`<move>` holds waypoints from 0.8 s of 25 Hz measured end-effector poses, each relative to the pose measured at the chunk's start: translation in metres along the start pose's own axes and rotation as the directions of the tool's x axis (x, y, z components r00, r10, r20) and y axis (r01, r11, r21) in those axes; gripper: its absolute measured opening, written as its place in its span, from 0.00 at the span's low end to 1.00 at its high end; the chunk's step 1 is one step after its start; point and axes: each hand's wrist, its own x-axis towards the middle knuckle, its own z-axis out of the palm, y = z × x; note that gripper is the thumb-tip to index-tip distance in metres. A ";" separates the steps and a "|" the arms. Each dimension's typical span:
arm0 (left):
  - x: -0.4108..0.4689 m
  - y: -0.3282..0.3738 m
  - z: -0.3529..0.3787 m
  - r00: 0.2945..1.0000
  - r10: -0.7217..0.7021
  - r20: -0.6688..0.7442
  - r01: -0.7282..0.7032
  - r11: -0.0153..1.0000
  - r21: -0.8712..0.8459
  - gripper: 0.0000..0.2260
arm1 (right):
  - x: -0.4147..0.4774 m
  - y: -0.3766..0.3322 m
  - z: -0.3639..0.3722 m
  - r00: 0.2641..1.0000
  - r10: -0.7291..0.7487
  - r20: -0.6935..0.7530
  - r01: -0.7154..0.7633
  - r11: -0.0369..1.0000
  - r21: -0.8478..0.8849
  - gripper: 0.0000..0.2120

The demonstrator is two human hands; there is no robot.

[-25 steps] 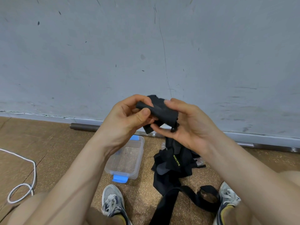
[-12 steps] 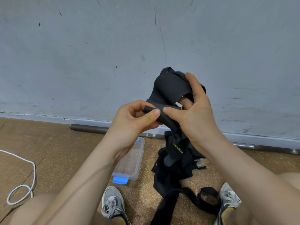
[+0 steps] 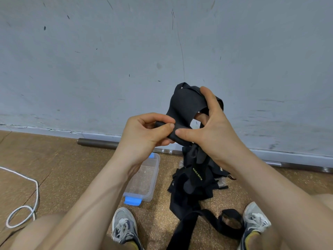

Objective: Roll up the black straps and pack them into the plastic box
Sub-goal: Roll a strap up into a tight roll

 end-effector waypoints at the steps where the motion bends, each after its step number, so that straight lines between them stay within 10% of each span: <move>1: 0.000 0.001 -0.002 0.999 -0.025 0.044 0.026 0.999 -0.031 0.06 | 0.002 0.000 -0.002 0.999 0.034 0.002 -0.034 0.999 0.014 0.52; 8: 0.000 0.005 -0.010 0.973 0.021 0.229 0.014 0.988 -0.153 0.08 | 0.007 -0.006 -0.018 0.946 0.275 0.174 -0.325 0.825 0.462 0.38; 20: -0.002 0.005 -0.001 0.998 0.015 0.064 -0.012 0.999 -0.051 0.04 | 0.001 0.002 -0.001 0.993 -0.088 -0.074 0.090 0.995 0.036 0.46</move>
